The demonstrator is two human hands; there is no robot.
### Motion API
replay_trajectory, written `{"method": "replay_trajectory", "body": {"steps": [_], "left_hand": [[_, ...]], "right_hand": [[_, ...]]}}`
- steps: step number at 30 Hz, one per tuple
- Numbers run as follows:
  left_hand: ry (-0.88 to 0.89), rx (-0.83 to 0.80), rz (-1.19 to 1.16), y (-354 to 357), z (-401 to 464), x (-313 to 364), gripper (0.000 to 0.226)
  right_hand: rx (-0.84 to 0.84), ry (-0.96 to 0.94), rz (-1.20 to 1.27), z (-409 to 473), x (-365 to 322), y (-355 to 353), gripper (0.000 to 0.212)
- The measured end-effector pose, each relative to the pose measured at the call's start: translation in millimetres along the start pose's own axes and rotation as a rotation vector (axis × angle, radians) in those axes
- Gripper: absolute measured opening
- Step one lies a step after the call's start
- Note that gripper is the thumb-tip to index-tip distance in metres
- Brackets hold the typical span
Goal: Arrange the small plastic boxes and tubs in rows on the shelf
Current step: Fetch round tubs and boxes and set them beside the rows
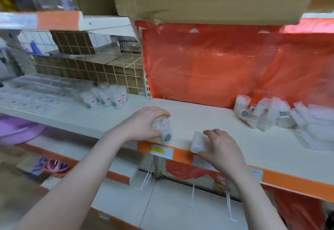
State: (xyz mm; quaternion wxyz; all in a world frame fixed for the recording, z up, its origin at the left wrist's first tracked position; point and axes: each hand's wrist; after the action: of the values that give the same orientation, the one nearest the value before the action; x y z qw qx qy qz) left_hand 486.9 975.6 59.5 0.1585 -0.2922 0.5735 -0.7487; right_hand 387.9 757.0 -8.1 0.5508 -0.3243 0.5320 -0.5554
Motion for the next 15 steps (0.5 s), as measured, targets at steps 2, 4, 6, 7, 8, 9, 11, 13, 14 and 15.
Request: {"method": "replay_trajectory", "body": {"steps": [2,4,6,7,8,9,11,13,14,15], "left_hand": [[-0.042,0.006,0.010,-13.2,-32.9,-26.8,0.057],[-0.080,0.005,0.015,-24.4,-60.3,-51.6,0.058],[-0.115,-0.013,0.022,-33.7,-82.1,-73.6,0.059],[-0.126,-0.021,0.029,-37.5,-90.1,-84.2,0.059],[-0.134,-0.025,0.035,-40.8,-97.0,-94.5,0.059],[-0.140,-0.024,0.038,-43.8,-102.6,-103.9,0.059],[-0.153,-0.018,0.048,-49.5,-111.5,-122.6,0.060],[-0.160,-0.021,0.064,-55.7,-116.2,-141.0,0.061],[-0.158,-0.024,0.074,-59.3,-116.8,-150.5,0.060],[-0.153,-0.026,0.087,-63.0,-115.9,-160.3,0.060]], "right_hand": [[-0.007,-0.025,0.015,-0.1,-38.7,8.9,0.053],[-0.018,-0.043,0.020,0.8,-71.9,15.3,0.054],[-0.029,-0.052,0.031,1.5,-100.2,20.2,0.053],[-0.029,-0.059,0.033,2.7,-112.2,22.2,0.053],[-0.027,-0.067,0.034,4.6,-123.1,24.0,0.053],[-0.027,-0.075,0.035,7.3,-132.9,25.5,0.053],[-0.033,-0.093,0.041,15.2,-151.8,29.3,0.052],[-0.044,-0.107,0.051,25.2,-169.4,34.7,0.052],[-0.048,-0.115,0.055,30.6,-177.7,38.3,0.052],[-0.050,-0.123,0.057,36.3,-185.2,42.7,0.051]]}}
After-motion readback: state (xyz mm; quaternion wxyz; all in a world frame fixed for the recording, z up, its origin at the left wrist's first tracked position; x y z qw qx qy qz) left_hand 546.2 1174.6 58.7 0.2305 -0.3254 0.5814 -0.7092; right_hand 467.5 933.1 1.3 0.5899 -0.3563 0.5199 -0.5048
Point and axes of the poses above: each hand's wrist, its own z-axis towards the middle knuckle, its own y-axis out of the palm, x = y × z, and after that the axes turned 7 degrees about y, right-handed
